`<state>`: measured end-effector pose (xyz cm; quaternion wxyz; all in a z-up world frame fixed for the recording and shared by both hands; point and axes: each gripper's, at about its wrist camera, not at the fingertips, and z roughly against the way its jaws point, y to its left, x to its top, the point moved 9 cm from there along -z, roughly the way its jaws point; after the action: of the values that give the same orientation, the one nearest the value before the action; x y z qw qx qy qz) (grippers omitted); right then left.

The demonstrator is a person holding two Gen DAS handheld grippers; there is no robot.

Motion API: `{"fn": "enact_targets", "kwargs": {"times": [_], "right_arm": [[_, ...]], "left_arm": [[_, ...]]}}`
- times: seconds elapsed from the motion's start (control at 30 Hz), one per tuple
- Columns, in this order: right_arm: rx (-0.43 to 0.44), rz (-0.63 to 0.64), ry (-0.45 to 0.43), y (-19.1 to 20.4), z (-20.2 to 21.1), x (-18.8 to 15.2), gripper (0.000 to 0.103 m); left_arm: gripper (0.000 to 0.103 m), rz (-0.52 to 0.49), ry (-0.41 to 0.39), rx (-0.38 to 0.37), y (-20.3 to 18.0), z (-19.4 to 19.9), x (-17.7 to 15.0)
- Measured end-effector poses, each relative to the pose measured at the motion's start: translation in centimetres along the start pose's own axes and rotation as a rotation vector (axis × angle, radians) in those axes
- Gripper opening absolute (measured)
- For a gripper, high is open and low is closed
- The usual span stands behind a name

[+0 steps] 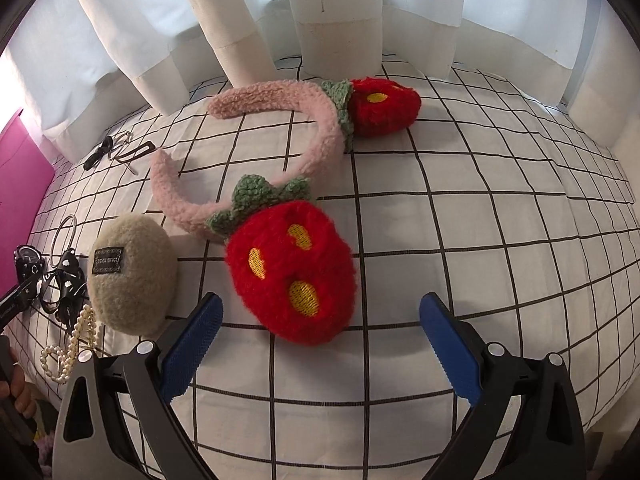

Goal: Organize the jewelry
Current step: 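Close the left tool on the black watch while the right tool grasps the strawberry headband, then carry the watch with the left tool while the right tool carries the headband to the pink tub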

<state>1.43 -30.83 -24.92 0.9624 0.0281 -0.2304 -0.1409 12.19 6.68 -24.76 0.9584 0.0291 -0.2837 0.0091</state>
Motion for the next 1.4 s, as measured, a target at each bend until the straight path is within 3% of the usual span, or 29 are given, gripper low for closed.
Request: {"fn": "enact_targets", "kwargs": {"times": [0.3,0.67,0.9,1.0,1.1,1.2,1.27,1.4], "right_arm": [[-0.067,0.08,-0.026,0.2,-1.4,2.1,0.094],[-0.065,0.101,-0.11,0.4,-1.1,2.3,0.095],[-0.069,0.096,-0.085,0.4,-1.2,2.3,0.094],[-0.064,0.11,-0.077,0.6,-1.2,2.3,0.094],[-0.045,0.121,-0.066,0.9,-1.2,2.2,0.092],[-0.032,0.147,-0.071,1.4,-0.8,2.2,0.081],[-0.024,0.173,-0.078,2.1,-0.5,2.3,0.051],[-0.018,0.181,-0.073,2.5,-0.3,2.1,0.043]], "left_arm": [[0.097,-0.009,-0.003,-0.004,-1.0,-0.9,0.3],[0.098,0.042,-0.02,-0.028,-1.1,-1.4,0.5],[0.097,0.062,0.002,-0.018,-1.0,-1.3,0.5],[0.093,0.066,0.016,-0.016,-1.2,-1.3,0.6],[0.079,0.058,0.011,-0.025,-1.6,-0.9,0.6],[0.068,0.059,0.013,-0.024,-1.7,-0.7,0.6],[0.063,0.068,0.017,-0.026,-1.5,-0.7,0.7],[0.061,0.069,0.028,-0.033,-1.5,-0.6,0.6]]}}
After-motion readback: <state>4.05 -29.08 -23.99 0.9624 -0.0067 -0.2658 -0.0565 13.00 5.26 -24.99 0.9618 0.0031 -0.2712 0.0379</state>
